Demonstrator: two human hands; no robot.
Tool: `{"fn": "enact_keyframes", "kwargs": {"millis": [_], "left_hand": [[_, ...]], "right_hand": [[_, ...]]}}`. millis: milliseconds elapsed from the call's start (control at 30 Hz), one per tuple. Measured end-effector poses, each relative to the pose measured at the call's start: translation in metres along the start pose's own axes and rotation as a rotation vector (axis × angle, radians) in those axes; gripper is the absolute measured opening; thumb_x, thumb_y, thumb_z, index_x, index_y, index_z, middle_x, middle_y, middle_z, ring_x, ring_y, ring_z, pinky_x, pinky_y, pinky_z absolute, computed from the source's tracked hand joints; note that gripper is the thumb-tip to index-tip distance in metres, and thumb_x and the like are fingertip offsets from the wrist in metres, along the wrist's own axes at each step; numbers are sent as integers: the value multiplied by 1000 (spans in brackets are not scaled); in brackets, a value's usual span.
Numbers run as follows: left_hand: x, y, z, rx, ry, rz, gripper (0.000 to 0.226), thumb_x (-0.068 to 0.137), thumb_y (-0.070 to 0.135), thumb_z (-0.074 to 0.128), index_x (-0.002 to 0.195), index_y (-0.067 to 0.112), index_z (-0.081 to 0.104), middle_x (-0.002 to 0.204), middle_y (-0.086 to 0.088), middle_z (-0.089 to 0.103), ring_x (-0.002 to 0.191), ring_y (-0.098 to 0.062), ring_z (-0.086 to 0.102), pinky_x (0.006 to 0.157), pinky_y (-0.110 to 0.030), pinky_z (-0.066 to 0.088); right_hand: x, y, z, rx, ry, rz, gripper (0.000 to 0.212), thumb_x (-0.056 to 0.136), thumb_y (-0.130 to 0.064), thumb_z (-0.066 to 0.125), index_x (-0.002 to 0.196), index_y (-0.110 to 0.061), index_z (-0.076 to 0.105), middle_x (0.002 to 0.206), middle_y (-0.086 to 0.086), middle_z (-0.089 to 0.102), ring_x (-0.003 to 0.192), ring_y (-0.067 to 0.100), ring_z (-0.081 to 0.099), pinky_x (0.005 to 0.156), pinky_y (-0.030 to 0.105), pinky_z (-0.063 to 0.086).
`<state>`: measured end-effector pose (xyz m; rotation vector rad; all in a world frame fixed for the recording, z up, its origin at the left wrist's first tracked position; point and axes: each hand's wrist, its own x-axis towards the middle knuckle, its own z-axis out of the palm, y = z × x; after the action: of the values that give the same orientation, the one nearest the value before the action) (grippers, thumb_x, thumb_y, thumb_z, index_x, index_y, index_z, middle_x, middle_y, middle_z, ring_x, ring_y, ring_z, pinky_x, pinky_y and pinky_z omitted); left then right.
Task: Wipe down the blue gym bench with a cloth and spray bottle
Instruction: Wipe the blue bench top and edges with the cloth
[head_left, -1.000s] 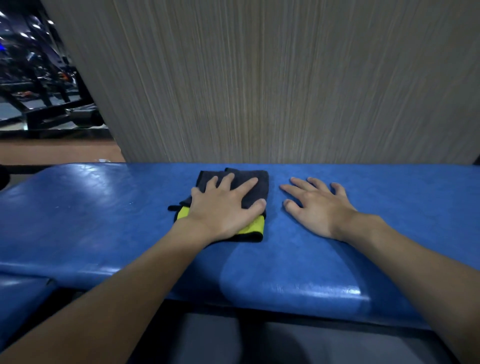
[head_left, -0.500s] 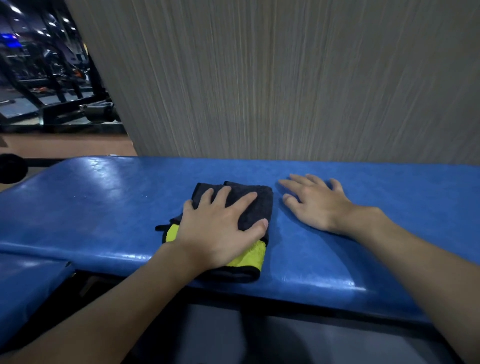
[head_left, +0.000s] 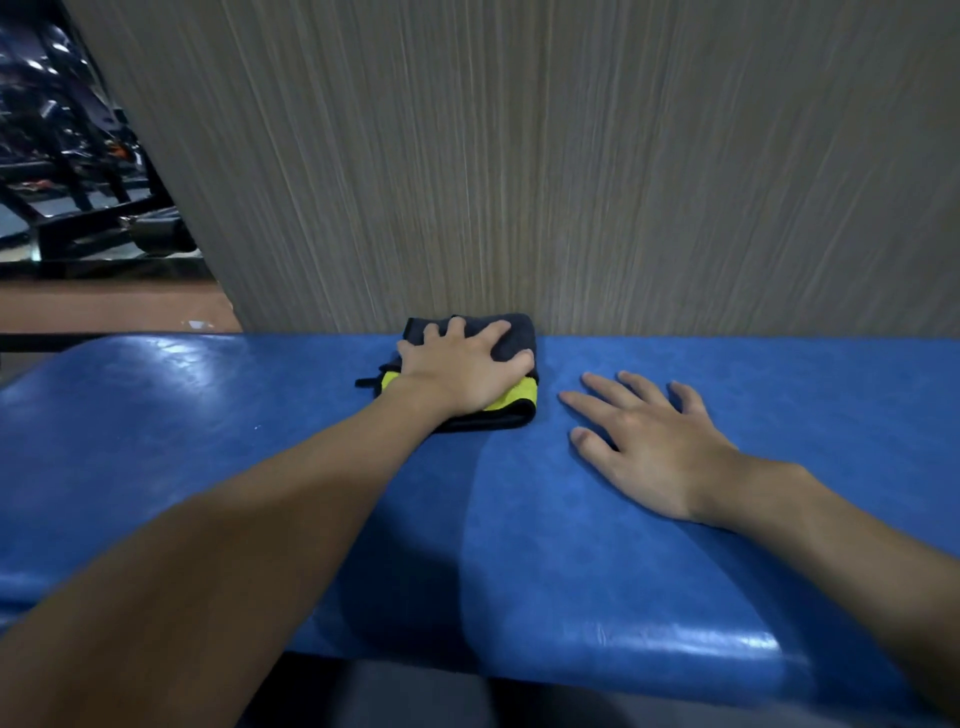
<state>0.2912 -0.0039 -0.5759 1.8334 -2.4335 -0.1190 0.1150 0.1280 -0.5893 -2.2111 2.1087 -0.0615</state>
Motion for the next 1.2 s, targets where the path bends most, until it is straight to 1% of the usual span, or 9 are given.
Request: {"fn": "enact_keyframes", "kwargs": {"millis": [167,300,467,600,700,867,1000,1100,1200], "left_hand": [[-16,-6,2,-6,-8,36,73,88,81,21,154,51,15,168,-1,11,152,-33,8,115,-65,12],[-57,-13,1,2,-14,77,73,88,80,20,155,51,13,168,0,8,153,-32,6,116,-64,12],[-128,-26,0,27,-2,118,72,87,81,17,154,54,10,169,0,7,154,-30,4,118,-59,13],[-180,-35,1,56,47,120,72,87,79,17,153,53,5,169,0,4,154,-30,2,118,-57,12],[-196,-37,0,39,33,109,73,86,81,17,152,55,2,169,-1,3,154,-31,-1,118,-60,9],[-172,-31,1,52,34,95,75,80,85,17,150,59,6,167,2,10,152,-32,5,115,-63,14],[-130,-33,-2,34,-11,84,73,82,84,18,150,60,7,167,3,10,152,-31,7,115,-62,15],[-88,-34,-2,39,-8,75,74,82,84,20,151,58,9,167,2,11,151,-33,11,112,-64,16],[-43,-33,0,32,-10,54,74,83,84,21,151,58,10,167,2,11,151,-35,11,113,-67,17]], "right_hand": [[-1,-3,-6,22,-28,19,55,101,-54,20,155,-44,16,166,-13,6,152,16,0,120,54,0],[2,-12,-13,59,30,41,51,101,-47,33,151,-39,32,162,-11,22,150,17,13,119,51,7],[5,-30,-9,110,56,63,47,103,-45,29,149,-37,37,159,-11,29,148,18,19,118,54,10],[6,-40,-9,94,88,81,44,103,-41,28,142,-34,46,150,-9,40,143,20,29,114,55,15],[5,-44,-8,85,112,93,44,103,-42,30,144,-33,45,155,-8,36,145,19,25,113,55,14],[13,-45,-4,63,48,86,53,102,-52,29,153,-38,29,165,-11,16,152,20,10,118,56,6],[24,-43,-6,62,37,72,55,101,-56,28,153,-38,28,165,-11,16,152,21,9,119,56,4],[30,-44,-3,31,45,45,56,100,-57,25,153,-37,28,163,-10,18,151,22,10,118,58,7],[32,-42,2,2,43,30,58,100,-57,19,154,-36,21,165,-7,12,152,23,5,118,59,5]]}}
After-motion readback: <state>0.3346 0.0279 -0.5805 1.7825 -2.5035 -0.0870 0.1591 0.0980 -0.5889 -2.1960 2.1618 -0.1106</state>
